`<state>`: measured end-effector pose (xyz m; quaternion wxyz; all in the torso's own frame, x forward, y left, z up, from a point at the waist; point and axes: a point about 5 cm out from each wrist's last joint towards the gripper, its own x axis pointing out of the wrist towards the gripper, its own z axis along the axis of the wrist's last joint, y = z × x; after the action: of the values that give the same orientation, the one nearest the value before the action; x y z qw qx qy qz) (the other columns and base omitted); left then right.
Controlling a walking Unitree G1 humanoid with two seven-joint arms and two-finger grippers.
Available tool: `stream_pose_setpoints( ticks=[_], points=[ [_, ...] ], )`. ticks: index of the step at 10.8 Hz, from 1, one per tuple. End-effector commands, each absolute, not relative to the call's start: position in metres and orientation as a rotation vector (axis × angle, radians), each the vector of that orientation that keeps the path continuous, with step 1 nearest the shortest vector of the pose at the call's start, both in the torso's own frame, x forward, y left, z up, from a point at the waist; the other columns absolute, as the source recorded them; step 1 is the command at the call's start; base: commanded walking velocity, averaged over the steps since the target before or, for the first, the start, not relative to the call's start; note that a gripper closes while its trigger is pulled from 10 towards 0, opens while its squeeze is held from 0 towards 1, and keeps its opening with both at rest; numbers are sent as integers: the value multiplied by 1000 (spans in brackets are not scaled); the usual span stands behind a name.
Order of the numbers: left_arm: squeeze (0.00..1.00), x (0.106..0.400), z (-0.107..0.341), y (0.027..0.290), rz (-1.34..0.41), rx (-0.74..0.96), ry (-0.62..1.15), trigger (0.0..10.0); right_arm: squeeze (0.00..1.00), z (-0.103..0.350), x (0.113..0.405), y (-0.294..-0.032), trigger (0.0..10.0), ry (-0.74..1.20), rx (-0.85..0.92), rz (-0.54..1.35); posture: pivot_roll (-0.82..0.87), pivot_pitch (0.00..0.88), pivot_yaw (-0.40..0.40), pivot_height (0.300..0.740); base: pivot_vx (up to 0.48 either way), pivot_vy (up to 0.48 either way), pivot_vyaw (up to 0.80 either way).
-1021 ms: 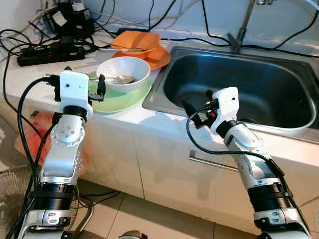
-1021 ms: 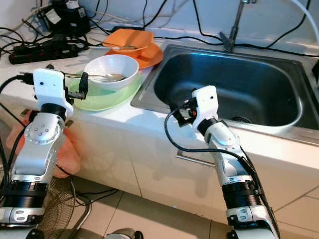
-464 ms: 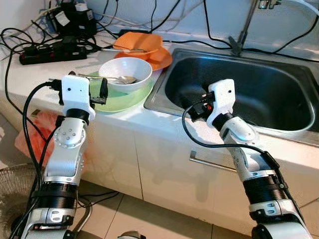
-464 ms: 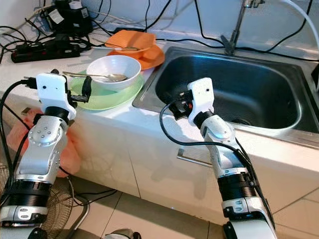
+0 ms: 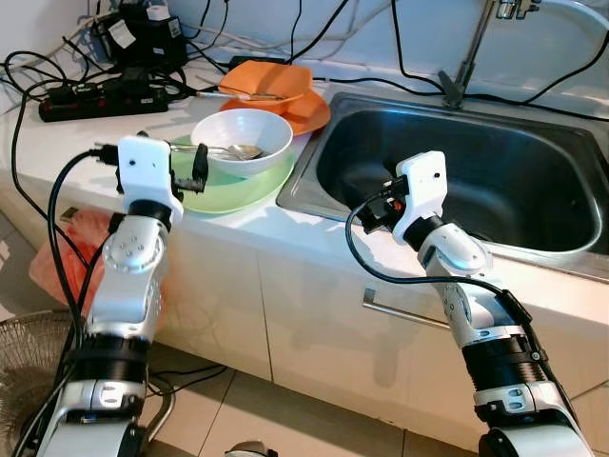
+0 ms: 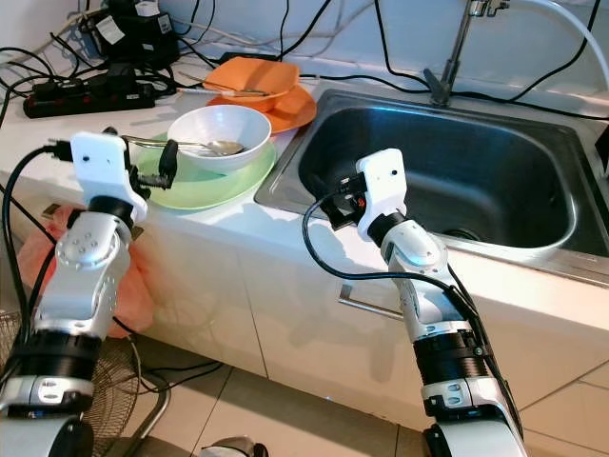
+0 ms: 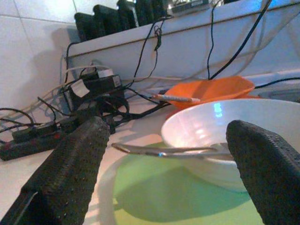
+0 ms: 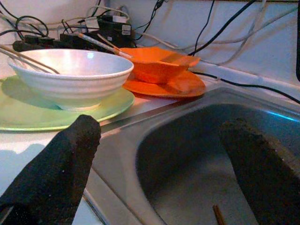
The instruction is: Kitchen organization
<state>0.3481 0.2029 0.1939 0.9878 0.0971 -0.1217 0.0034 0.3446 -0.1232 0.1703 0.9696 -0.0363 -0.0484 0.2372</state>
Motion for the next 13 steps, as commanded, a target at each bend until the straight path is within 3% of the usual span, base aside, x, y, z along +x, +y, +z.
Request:
stream_pose_setpoints(
  ticks=[1,13],
  points=[
    [0,351,198,203,-11,179,-252,10000,784,171,342,-120,10000,-109,-65,483,241,27,9,740,0,0,0],
    [0,371,197,198,-84,94,-218,10000,788,171,334,-122,10000,-120,-54,437,218,63,30,740,0,0,0]
  ],
)
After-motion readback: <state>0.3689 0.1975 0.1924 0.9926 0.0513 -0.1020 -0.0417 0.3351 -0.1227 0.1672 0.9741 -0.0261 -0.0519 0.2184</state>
